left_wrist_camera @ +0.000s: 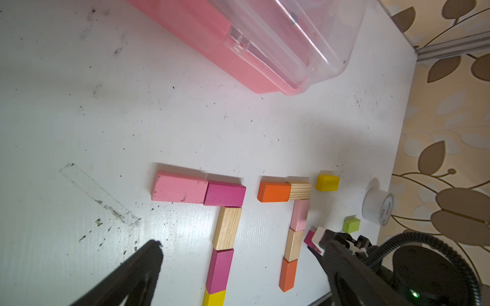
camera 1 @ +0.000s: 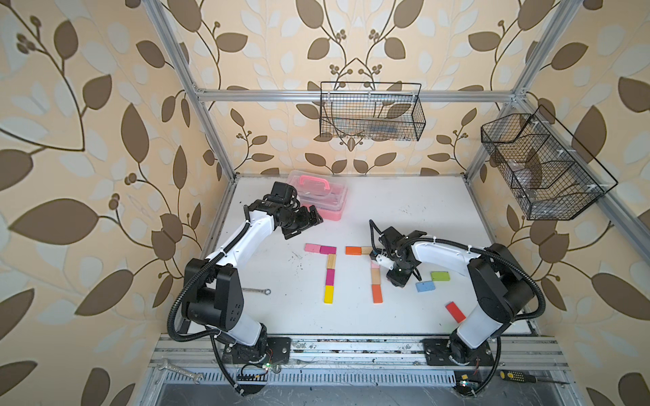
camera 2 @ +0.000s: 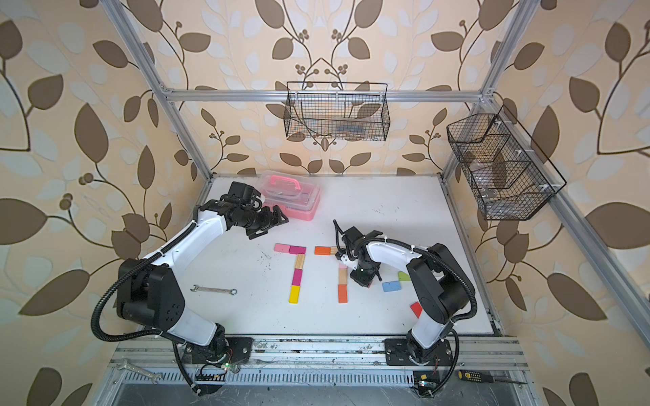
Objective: Assemble the number 7 with building blocks
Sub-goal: Pick up the building block from the center of the board.
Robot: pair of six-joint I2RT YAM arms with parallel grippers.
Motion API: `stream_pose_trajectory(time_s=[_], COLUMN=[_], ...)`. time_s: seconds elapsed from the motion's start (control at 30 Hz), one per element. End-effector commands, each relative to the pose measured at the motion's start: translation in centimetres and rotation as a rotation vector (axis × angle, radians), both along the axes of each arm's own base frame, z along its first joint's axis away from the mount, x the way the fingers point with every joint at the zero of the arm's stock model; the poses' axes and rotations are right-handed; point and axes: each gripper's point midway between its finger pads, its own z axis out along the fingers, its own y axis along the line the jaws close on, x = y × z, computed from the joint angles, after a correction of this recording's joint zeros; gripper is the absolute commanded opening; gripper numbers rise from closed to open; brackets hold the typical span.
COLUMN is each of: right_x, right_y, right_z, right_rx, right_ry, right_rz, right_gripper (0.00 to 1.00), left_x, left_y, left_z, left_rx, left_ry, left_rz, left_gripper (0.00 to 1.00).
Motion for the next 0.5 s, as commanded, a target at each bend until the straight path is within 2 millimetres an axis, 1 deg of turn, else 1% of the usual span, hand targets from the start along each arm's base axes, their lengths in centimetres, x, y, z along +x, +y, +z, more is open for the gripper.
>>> stream_pose_trajectory(time_s=[0.0, 0.03, 0.07, 0.13, 0.17, 0.23, 0.3, 0.33, 0.37, 0.4, 0.43, 0.47], right_x=[-0.1, 0.1, 0.3, 1.3, 2.2, 4.2, 6.4, 7.0, 7.7, 8.2, 8.6, 8.7], right_y=[-0.8, -0.9, -1.1, -1.4, -1.8, -3.1, -5.2, -6.1, -7.2, -8.2, -8.8, -9.1], right_z=[0.0, 0.4, 1.0, 3.0, 4.5, 8.0, 12.4, 14.1, 16.2, 17.7, 18.8, 19.5], right_rx=[-0.011, -0.003, 0.009, 0.065, 0.109, 0.219, 0.339, 0.385, 0.44, 0.471, 0.483, 0.496], right_ry=[-0.004, -0.015, -0.024, -0.064, -0.1, -0.191, -0.303, -0.342, -0.393, -0.442, -0.482, -0.512], right_rz=[0.01, 0.007, -0.004, -0.049, -0.087, -0.185, -0.29, -0.319, -0.349, -0.375, -0.384, -0.377], right_gripper=[0.37, 0.33, 0.32, 0.29, 0.29, 0.29, 0.3, 0.3, 0.3, 0.3, 0.3, 0.31], left_x=[-0.1, -0.1, -0.1, 0.0, 0.0, 0.1, 0.2, 0.3, 0.5, 0.5, 0.7, 0.8], left_y=[0.6, 0.6, 0.5, 0.5, 0.5, 0.4, 0.3, 0.2, 0.1, 0.0, 0.0, -0.1], left_z=[0.8, 0.7, 0.7, 0.6, 0.5, 0.5, 0.3, 0.2, 0.2, 0.0, 0.0, 0.0], left_rx=[0.01, 0.008, 0.007, 0.007, 0.007, 0.003, -0.005, -0.01, -0.015, -0.019, -0.023, -0.026], left_ry=[-0.025, -0.023, -0.024, -0.022, -0.021, -0.022, -0.021, -0.022, -0.022, -0.02, -0.022, -0.022], left_rz=[0.003, 0.002, 0.0, -0.003, -0.004, -0.006, -0.007, -0.008, -0.006, -0.007, -0.005, -0.004], left_gripper=[0.98, 0.98, 0.98, 0.98, 0.98, 0.98, 0.98, 0.98, 0.98, 0.98, 0.98, 0.98])
